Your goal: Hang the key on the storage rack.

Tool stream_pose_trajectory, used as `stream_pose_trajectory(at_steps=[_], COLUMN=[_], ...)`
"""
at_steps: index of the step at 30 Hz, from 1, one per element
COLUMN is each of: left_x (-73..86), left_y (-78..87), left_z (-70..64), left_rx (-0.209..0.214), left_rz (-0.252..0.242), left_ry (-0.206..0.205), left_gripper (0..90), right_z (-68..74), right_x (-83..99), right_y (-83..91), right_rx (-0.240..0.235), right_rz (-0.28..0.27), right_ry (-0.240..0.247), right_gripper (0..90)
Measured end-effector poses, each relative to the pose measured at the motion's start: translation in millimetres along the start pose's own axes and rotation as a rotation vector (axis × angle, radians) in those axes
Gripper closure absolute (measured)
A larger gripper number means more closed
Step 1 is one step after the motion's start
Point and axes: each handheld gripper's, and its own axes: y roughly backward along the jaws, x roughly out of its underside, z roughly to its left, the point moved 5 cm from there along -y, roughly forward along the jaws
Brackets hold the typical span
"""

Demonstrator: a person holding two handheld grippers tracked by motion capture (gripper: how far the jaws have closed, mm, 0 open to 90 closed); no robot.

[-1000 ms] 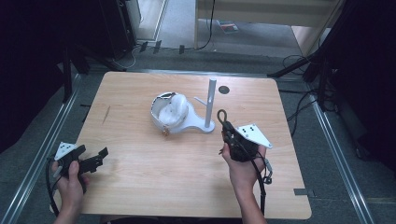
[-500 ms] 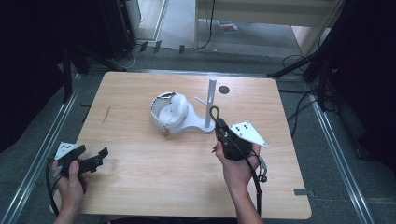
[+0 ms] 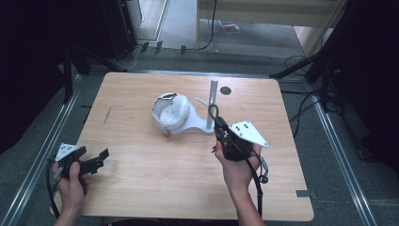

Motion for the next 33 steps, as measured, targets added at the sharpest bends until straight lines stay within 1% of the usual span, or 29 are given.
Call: stream_pose_trajectory(at_steps=[9, 14, 25, 33], left_x=[0.0, -0.1, -0.1, -0.1], left_y=[0.0, -0.3, -0.4, -0.9], left_z=[0.2, 0.1, 0.2, 0.2], left_rx=[0.001, 0.002, 0.002, 0.001], left_rz=[0.001, -0.001, 0.002, 0.000], left_ry=[0.004, 0.010, 0.007, 0.007], left_gripper=[5.2, 5.2, 5.2, 5.2], right_z=[3.7, 0.2, -4.7, -7.0], right_x=[-7.7, -11.8, -9.4, -4.5], right_y=[-2.8, -8.0, -19.9, -29.5], right_rx=[-0.001, 0.003, 0.006, 0.010], right_rz=[-0.004, -0.001, 0.015, 0.028], right_ry=[0.012, -0.002, -0.021, -0.024], right_gripper=[87.1, 87.1, 87.1, 87.1])
